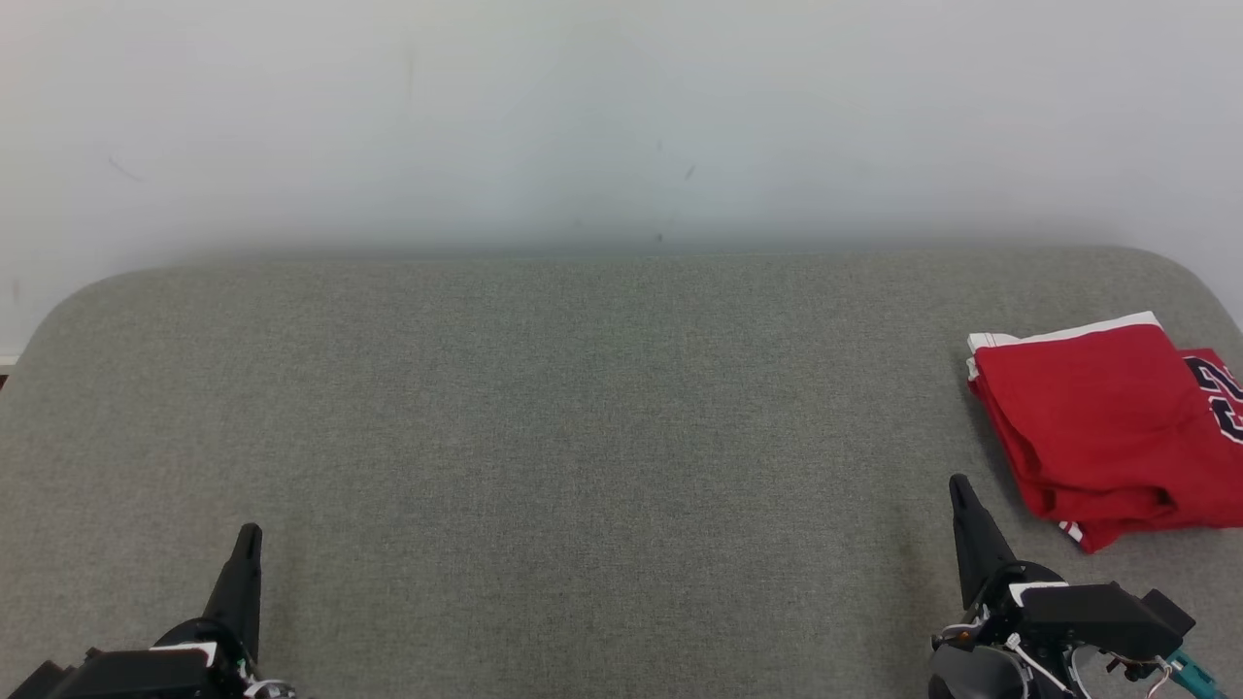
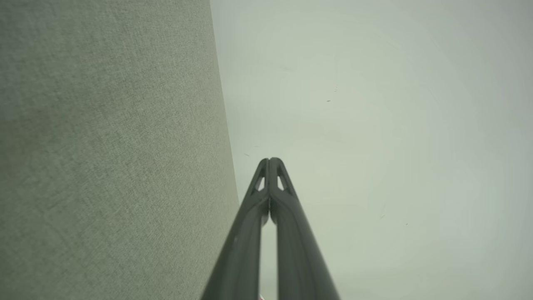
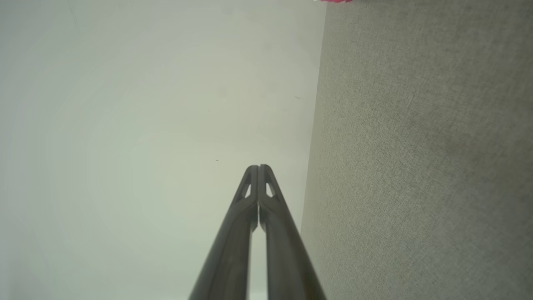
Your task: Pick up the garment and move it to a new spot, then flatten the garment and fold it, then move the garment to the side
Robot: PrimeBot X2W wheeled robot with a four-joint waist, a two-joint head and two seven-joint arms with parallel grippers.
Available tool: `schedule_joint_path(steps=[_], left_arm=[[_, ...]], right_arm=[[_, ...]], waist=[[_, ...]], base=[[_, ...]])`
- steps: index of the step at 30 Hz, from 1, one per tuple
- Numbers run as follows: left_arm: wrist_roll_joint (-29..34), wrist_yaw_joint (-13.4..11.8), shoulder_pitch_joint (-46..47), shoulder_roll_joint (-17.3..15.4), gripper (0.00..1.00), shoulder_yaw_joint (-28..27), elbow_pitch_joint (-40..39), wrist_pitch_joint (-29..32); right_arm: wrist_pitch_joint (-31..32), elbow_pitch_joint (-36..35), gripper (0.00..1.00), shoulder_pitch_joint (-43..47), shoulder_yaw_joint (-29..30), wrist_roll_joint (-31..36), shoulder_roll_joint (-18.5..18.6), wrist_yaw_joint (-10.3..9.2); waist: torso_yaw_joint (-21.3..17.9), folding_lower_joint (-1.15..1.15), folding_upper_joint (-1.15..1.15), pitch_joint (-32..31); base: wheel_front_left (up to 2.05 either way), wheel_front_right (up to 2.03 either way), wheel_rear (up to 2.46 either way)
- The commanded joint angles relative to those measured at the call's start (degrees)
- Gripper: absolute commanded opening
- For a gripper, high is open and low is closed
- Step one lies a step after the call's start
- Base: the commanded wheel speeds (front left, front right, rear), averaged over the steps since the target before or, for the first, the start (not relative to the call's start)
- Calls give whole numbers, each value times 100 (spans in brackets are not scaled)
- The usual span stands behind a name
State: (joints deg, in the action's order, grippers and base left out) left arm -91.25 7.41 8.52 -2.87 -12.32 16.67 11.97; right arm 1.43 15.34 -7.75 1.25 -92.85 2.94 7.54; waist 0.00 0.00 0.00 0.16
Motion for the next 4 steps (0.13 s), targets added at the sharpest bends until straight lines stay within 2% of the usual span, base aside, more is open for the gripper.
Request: schedule_joint_path(steps=[1,4], left_arm=[[0,16,65,7,0,-10,3,4],[0,17,65,6,0,-11,3,4]], right_arm=[[-16,-4,0,-12,-4,-21,-13,-10],[-16,-4,0,-12,-5,-21,-13,-10]], waist=[[0,0,0,0],[0,0,0,0]], base=[[0,0,0],[0,0,0]])
